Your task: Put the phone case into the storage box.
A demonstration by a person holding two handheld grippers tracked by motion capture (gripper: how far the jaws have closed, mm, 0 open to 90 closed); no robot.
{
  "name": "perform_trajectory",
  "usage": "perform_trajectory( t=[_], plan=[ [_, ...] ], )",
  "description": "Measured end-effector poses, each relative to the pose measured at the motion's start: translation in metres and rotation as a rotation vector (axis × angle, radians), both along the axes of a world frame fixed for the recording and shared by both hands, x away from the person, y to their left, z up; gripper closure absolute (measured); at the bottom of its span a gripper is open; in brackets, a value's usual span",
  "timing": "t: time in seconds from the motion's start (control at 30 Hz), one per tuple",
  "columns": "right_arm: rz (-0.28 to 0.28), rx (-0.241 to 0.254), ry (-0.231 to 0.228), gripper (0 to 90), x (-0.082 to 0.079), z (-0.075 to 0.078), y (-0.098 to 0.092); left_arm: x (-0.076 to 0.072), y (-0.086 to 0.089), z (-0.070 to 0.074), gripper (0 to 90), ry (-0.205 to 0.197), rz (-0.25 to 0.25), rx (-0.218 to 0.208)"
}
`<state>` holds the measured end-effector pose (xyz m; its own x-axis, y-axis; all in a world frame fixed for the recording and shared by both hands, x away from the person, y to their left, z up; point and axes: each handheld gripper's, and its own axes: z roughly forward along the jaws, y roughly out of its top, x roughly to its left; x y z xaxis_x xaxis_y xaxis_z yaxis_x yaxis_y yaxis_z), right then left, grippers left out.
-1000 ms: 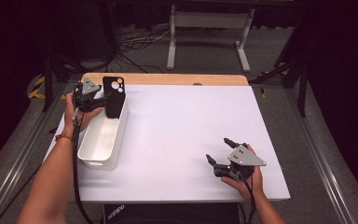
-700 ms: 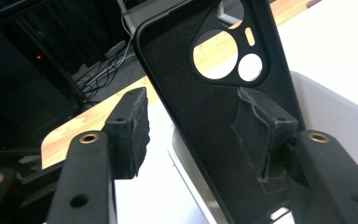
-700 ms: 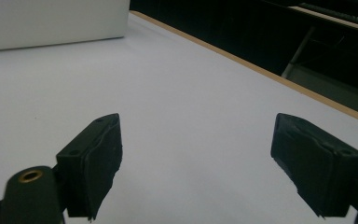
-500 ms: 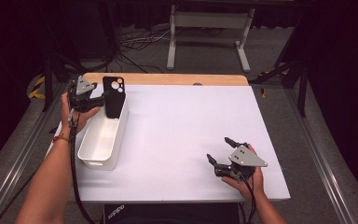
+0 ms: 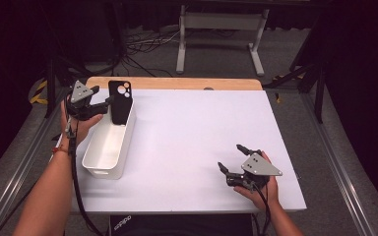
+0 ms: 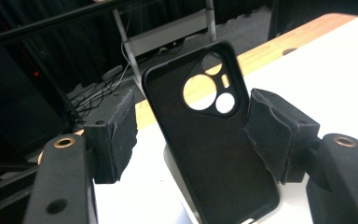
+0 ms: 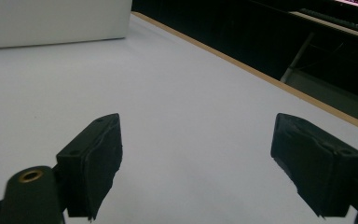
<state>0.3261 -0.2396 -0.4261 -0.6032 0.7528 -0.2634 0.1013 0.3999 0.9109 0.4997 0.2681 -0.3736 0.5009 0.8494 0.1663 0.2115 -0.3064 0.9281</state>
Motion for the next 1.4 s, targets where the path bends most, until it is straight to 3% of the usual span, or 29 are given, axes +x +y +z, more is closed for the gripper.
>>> perform_trajectory(
  t=[0.83, 0.97, 1.27, 1.4],
  plan=[
    [0.004, 0.013, -0.008, 17.4, -0.002, 0.002, -0.003, -0.036, -0.012, 0.013, 20.3, -0.055, -0.047, -0.036],
    [0.004, 0.012, -0.008, 17.4, -0.002, 0.003, -0.004, -0.040, -0.014, 0.015, 16.7, -0.054, -0.063, -0.024],
    [0.002, 0.014, -0.006, 17.4, -0.003, 0.003, -0.004, -0.051, -0.021, 0.016, 9.8, -0.056, -0.114, -0.047],
    [0.006, 0.005, -0.006, 17.4, -0.004, 0.002, -0.002, -0.060, -0.024, 0.018, 9.2, -0.075, -0.138, -0.058]
  ],
)
